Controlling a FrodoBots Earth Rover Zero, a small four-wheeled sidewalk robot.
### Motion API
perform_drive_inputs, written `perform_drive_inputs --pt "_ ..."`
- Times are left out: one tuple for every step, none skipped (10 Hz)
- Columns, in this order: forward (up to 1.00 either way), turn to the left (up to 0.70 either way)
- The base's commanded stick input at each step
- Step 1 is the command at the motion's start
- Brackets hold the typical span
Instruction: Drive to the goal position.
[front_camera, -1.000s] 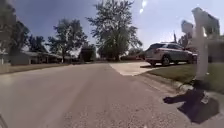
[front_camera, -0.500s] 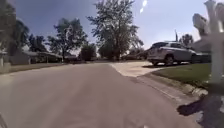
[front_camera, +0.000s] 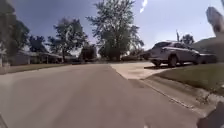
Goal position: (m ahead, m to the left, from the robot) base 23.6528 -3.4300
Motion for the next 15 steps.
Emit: perform_drive_inputs --pt "0.7 0.21" --pt "0.7 0.0" --pt "0.7 0.0" --pt "0.7 0.0" --pt "0.7 0.0" --pt "0.7 0.0" --pt "0.7 0.0" --pt "0.7 0.0" --pt "0.7 0.0" --pt "0.7 0.0" --pt "0.7 0.0" --pt "0.7 0.0" --pt "0.7 0.0" --pt "0.7 0.0" --pt "0.7 0.0"
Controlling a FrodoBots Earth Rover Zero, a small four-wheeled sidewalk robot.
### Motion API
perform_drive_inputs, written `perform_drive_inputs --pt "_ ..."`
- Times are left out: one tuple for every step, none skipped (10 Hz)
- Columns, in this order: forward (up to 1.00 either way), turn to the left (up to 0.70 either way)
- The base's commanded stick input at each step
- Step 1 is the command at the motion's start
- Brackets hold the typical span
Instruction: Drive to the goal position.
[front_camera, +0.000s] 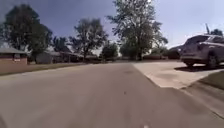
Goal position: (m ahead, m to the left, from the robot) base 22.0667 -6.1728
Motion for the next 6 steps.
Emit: perform_drive_inputs --pt "0.7 0.0" --pt "0.7 0.0" --pt "0.7 0.0" --pt "0.7 0.0" --pt "0.7 0.0" --pt "0.7 0.0"
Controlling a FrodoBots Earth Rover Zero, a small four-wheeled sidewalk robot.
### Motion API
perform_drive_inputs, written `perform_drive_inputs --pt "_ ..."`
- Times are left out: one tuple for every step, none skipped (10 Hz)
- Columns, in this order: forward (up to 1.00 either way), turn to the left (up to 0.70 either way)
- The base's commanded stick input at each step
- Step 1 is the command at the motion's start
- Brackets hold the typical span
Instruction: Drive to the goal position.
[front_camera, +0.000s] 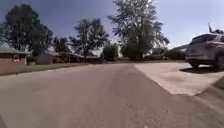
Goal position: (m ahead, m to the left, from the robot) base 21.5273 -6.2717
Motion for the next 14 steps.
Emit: perform_drive_inputs --pt "0.7 0.0" --pt "0.7 0.0" --pt "0.7 0.0" --pt "0.7 0.0" --pt "0.7 0.0" --pt "0.7 0.0" --pt "0.7 0.0" --pt "0.7 -0.06" --pt "0.7 -0.2" --pt "0.7 -0.35" --pt "0.7 -0.35" --pt "0.7 -0.35" --pt "0.7 -0.35" --pt "0.7 -0.35"
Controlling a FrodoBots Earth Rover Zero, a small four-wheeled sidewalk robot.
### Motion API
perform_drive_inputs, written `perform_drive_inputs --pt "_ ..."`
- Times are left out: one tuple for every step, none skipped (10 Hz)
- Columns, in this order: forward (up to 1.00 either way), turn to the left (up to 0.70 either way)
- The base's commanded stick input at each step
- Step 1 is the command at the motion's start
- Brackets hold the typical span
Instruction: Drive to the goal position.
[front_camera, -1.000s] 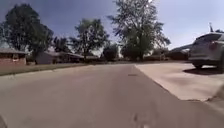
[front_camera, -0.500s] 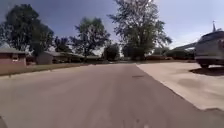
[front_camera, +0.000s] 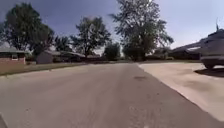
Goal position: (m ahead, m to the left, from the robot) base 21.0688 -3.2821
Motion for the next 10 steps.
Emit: perform_drive_inputs --pt "0.7 -0.16" --pt "0.7 0.0" --pt "0.7 0.0" --pt "0.7 0.0" --pt "0.7 0.0" --pt "0.7 0.0" --pt "0.7 0.0" --pt "0.7 0.0" --pt "0.7 0.0" --pt "0.7 0.0"
